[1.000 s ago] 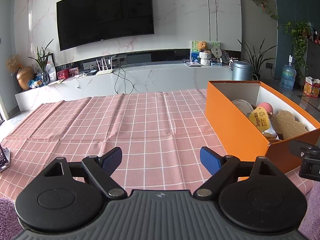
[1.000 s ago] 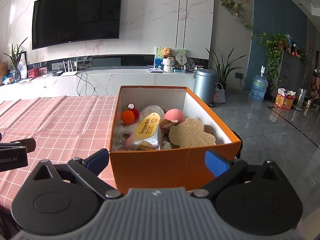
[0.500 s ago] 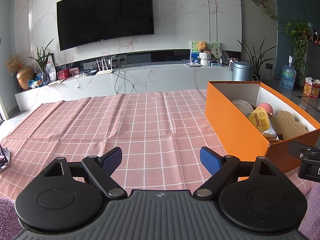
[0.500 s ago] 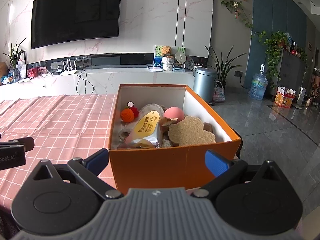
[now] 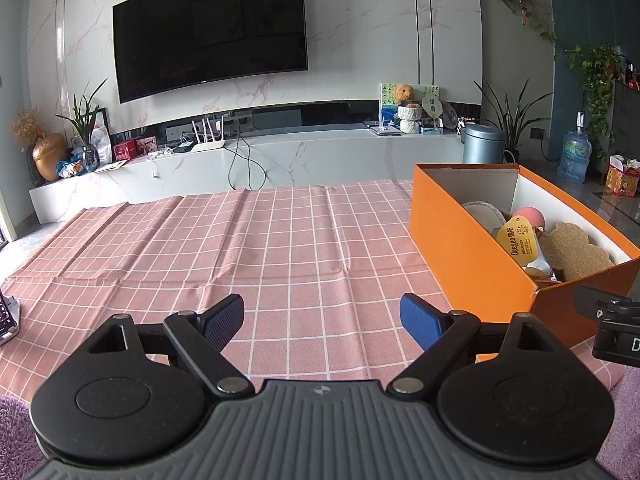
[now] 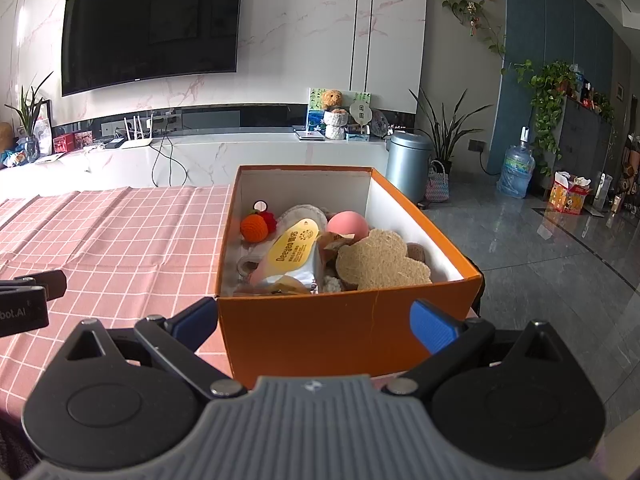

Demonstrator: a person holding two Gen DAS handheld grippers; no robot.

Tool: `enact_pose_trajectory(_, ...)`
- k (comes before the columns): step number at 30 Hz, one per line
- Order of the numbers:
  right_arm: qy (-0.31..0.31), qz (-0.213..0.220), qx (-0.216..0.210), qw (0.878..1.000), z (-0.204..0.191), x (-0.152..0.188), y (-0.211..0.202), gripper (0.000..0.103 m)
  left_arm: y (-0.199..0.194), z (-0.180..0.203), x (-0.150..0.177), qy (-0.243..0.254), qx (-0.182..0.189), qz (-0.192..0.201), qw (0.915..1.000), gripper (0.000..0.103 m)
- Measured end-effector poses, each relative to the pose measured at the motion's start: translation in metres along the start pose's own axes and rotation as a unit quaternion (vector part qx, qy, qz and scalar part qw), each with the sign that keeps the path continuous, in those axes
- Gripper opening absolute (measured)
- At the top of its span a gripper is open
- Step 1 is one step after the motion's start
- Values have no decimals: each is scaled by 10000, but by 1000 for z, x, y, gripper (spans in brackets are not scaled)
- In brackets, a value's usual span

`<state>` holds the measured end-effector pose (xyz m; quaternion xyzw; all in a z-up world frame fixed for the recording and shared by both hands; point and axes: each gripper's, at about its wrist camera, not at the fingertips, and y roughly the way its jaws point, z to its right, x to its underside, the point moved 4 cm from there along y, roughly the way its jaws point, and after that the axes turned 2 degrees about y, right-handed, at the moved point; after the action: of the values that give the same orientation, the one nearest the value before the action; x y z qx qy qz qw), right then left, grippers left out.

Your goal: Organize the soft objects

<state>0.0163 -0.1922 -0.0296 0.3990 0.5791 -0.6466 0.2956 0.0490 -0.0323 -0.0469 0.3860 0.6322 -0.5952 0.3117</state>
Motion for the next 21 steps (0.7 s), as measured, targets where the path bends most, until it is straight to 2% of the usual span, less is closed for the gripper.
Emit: enact_pose_trajectory(21, 20, -44, 13, 10000, 0, 2, 2, 100, 0, 0, 0, -6, 2, 1, 10000, 103)
